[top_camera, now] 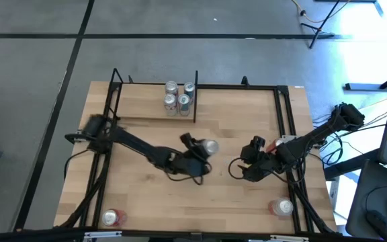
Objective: Place canned beverage on shelf
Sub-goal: Put the top pink soda can on the shelf
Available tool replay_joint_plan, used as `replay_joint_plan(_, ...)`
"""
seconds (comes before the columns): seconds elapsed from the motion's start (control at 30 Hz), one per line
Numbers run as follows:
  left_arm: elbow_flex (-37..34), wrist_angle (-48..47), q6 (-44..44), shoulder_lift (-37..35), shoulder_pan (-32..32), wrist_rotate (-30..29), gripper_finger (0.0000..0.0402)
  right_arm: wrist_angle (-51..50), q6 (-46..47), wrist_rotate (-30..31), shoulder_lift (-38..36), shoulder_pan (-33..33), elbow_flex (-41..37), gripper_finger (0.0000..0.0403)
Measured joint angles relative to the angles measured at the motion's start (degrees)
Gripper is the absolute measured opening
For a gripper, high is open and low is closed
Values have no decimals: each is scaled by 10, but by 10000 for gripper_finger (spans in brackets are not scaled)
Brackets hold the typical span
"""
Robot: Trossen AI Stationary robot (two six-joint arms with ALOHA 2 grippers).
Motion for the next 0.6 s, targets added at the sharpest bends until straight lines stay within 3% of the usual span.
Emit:
replay_joint_plan(0.2,-173,4,-43,-171,-1,4,239,14,9,9,0,0,0,379)
replay_joint_plan(0.33,-276,4,-61,-297,12,38,239,47,-7,29,0,0,0,379)
replay_joint_plan(0.6,-402,-9,-54,-507,83,83,239,150,-65,56,19,0,0,379)
